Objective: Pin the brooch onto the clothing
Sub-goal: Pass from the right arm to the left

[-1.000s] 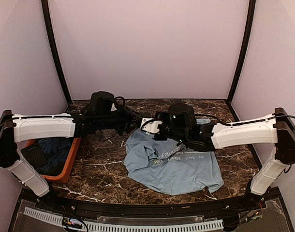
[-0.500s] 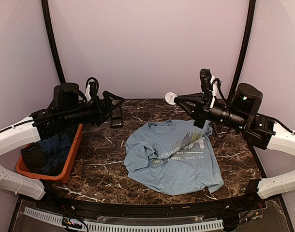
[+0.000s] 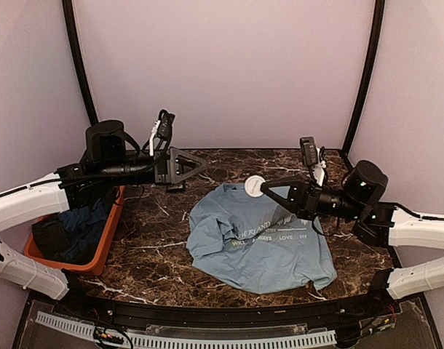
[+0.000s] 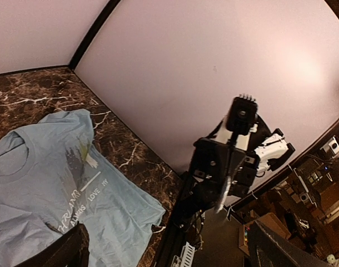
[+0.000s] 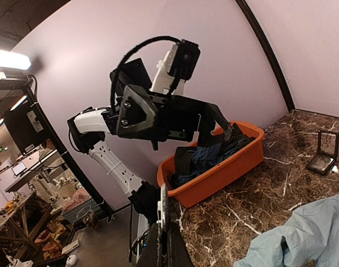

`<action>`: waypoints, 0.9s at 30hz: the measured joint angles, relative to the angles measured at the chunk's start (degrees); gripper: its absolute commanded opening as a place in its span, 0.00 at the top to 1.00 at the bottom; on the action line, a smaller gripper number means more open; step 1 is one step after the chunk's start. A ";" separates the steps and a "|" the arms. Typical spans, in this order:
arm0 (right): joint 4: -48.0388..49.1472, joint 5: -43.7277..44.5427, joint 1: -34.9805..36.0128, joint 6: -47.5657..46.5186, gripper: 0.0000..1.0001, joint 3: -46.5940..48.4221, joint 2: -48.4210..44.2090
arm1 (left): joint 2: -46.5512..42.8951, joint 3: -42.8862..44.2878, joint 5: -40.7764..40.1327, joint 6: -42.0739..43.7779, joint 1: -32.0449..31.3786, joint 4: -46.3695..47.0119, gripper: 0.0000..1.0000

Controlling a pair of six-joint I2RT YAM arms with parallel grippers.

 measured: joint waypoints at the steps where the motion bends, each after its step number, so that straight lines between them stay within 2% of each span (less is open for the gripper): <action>1: 1.75 -0.46 0.00 1.25 1.00 -0.87 1.05 | 0.24 -0.15 1.18 0.13 -0.74 1.73 0.01; 4: 5.05 -1.81 0.00 4.02 1.00 -2.49 3.96 | 1.57 -0.22 3.98 0.46 -3.82 6.36 0.05; 6: 6.62 -2.29 0.00 5.16 1.00 -2.95 5.27 | 2.97 -0.22 5.05 0.66 -5.60 8.79 0.13; 10: 9.33 -2.82 0.00 5.95 1.00 -3.13 5.97 | 6.47 -0.22 6.69 0.87 -7.72 11.54 0.19; 15: 11.39 -2.97 0.00 6.10 1.00 -3.13 6.45 | 9.20 -0.37 6.86 1.79 -7.96 11.65 0.20; 27: 12.00 -5.01 0.00 6.12 1.00 -2.99 10.12 | 10.91 -0.68 8.17 3.30 -7.96 12.22 0.36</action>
